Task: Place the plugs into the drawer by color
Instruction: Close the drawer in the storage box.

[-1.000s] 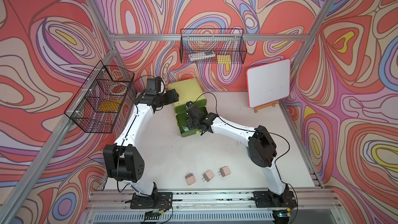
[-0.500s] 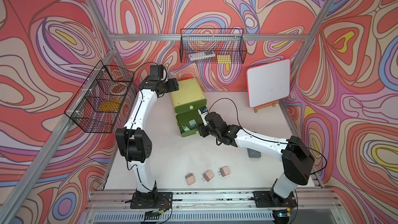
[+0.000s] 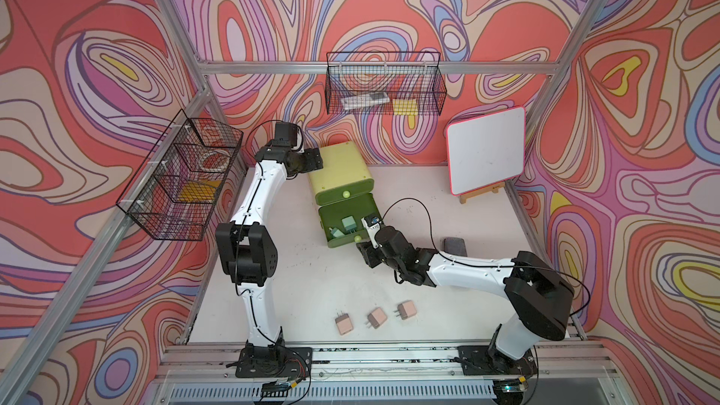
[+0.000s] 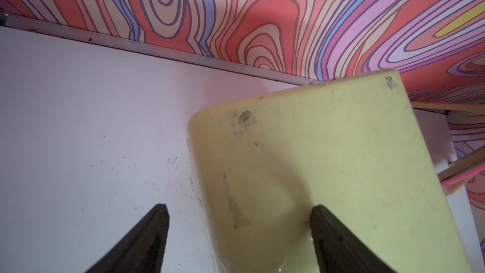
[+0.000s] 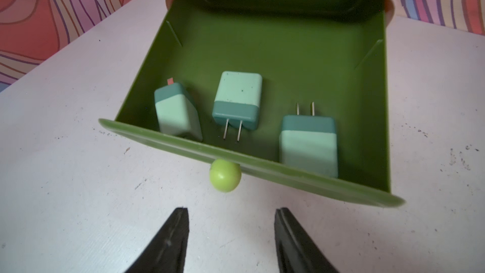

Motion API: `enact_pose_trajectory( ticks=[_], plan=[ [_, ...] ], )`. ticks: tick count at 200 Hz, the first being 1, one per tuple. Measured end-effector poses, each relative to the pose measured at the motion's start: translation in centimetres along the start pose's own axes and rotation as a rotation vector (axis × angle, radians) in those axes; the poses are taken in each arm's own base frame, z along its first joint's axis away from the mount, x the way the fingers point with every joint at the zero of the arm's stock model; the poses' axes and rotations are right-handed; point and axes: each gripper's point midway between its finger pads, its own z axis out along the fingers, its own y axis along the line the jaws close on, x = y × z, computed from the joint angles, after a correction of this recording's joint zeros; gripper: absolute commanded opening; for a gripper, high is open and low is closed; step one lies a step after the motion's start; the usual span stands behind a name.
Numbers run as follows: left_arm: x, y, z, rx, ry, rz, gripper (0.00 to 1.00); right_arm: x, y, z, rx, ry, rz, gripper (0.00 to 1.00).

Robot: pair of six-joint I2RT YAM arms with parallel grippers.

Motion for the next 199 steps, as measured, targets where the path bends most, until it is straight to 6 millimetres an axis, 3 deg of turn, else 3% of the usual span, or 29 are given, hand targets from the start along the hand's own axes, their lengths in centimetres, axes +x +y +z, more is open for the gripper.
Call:
enact_pose_trajectory(
  ticks=[21, 70, 115, 199],
  plan=[
    [0.0, 0.0, 0.0, 0.005, -0.006, 0.000, 0.83, -0.6, 0.6, 0.3, 0.010, -0.041, 0.012, 0.52],
    [0.1, 0.0, 0.1, 0.020, -0.011, -0.003, 0.82, 1.1, 0.6, 1.8, 0.079, -0.046, 0.034, 0.49],
    [0.4, -0.1, 0.1, 0.034, -0.018, -0.010, 0.82, 1.0, 0.4, 2.7, 0.117, -0.070, 0.044, 0.49],
    [1.3, -0.2, -0.4, 0.053, -0.008, -0.017, 0.81, -2.4, 1.1, 3.7, 0.154, -0.148, 0.026, 0.50]
  ],
)
